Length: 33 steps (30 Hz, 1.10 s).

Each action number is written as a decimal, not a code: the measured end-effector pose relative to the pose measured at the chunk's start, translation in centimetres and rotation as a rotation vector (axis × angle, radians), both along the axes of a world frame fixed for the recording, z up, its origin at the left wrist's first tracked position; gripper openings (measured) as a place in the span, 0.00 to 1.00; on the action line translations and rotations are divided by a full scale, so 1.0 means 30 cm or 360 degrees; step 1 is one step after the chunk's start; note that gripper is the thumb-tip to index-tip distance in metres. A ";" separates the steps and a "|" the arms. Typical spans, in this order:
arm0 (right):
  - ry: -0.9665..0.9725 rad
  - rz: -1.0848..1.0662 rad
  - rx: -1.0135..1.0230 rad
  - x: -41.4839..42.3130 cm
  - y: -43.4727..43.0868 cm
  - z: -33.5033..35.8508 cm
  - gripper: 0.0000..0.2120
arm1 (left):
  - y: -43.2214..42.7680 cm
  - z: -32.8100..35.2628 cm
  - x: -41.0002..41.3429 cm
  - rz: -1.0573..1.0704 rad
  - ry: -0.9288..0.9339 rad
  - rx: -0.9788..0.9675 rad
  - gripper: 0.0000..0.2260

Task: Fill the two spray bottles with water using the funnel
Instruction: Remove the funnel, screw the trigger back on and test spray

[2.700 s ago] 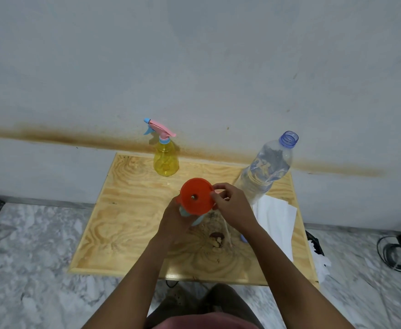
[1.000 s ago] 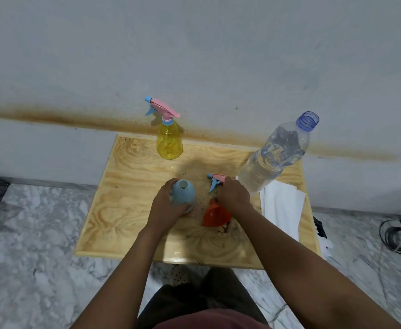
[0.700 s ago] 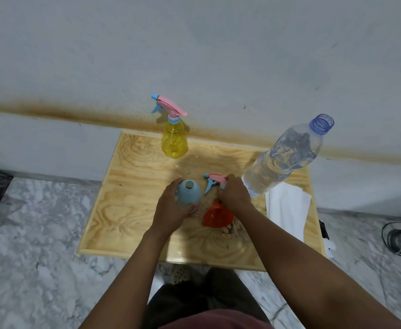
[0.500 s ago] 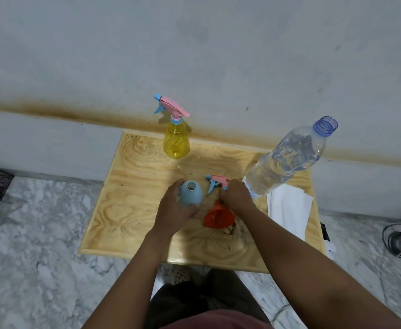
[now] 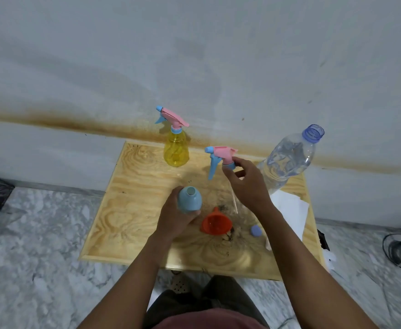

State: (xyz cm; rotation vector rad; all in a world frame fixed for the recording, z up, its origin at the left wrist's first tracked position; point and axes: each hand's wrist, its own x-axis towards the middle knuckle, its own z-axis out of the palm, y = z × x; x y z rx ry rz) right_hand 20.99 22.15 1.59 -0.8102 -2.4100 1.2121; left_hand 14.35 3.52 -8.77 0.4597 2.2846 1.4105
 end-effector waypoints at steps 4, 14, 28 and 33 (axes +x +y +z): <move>0.0301 0.0018 -0.0127 -0.010 -0.015 0.120 0.15 | 0.007 0.030 -0.009 -0.0023 0.0040 -0.0003 0.34; 0.0784 0.0021 -0.0414 -0.052 -0.116 0.246 0.14 | 0.002 0.129 -0.031 -0.0067 0.0299 0.0033 0.32; 0.0865 0.0050 -0.0593 -0.111 -0.158 0.282 0.10 | -0.051 0.190 -0.066 -0.0050 0.0056 0.0090 0.40; 0.0849 0.0034 -0.0515 -0.118 -0.152 0.281 0.13 | -0.078 0.201 -0.074 -0.0034 0.0032 0.0140 0.39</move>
